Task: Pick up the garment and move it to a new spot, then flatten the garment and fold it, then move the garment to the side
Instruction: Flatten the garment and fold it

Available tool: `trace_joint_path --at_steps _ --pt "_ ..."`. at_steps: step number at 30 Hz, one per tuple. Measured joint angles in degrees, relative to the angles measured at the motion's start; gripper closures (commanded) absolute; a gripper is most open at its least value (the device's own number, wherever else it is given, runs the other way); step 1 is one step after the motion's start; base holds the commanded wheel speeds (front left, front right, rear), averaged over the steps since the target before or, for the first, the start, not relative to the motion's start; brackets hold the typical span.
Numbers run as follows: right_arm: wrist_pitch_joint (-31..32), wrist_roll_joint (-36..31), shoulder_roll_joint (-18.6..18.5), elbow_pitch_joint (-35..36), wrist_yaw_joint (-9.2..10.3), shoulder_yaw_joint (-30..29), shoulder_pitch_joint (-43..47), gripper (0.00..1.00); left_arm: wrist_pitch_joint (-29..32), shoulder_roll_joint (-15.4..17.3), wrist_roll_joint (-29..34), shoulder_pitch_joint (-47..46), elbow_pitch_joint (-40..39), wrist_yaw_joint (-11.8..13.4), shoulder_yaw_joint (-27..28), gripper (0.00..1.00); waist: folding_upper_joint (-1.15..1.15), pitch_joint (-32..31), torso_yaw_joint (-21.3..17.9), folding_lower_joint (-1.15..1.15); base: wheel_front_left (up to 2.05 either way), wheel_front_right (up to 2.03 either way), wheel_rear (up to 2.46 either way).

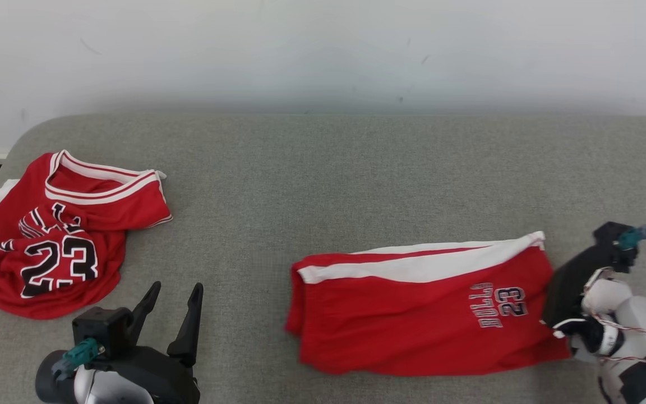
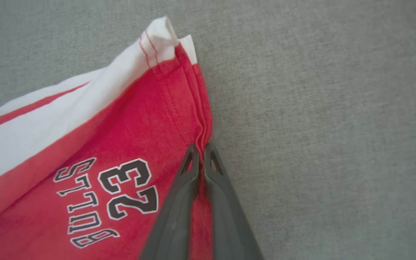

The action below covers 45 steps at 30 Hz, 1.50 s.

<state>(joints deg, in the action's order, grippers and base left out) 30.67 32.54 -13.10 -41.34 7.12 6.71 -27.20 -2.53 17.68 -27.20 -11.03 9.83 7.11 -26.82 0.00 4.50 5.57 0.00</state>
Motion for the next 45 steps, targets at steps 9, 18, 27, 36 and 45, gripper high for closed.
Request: trace_joint_path --at_steps 9,18,27,36,45 --pt "-1.2 -2.4 -6.1 -0.6 0.01 -3.5 1.0 1.0 0.1 0.2 0.0 0.2 0.0 0.0 0.2 0.0 0.0 -0.8 -1.1 0.0 0.0 0.0 0.0" --pt "-0.3 -4.4 -6.0 5.4 0.0 -0.8 0.9 1.0 0.6 0.2 0.0 0.2 -0.1 0.0 0.2 0.0 0.0 -1.0 -1.3 0.0 0.0 0.0 0.0" --pt "2.2 -7.2 -1.4 16.1 -2.29 7.5 1.2 1.0 0.8 0.2 0.0 0.3 -0.1 0.0 0.0 0.0 0.0 -1.4 -1.2 0.0 0.0 0.0 0.0" --pt "6.1 -7.8 3.5 24.7 -5.21 14.9 3.4 1.0 1.0 0.2 0.0 0.3 -0.3 0.0 0.0 0.0 0.0 -1.8 -1.1 0.0 0.0 0.0 0.0" --pt "9.3 -8.0 5.0 28.2 -5.7 17.7 3.5 1.0 1.5 0.0 0.1 0.4 -0.4 0.0 -0.5 0.0 0.0 -2.4 -0.7 -0.01 0.0 0.0 0.0"
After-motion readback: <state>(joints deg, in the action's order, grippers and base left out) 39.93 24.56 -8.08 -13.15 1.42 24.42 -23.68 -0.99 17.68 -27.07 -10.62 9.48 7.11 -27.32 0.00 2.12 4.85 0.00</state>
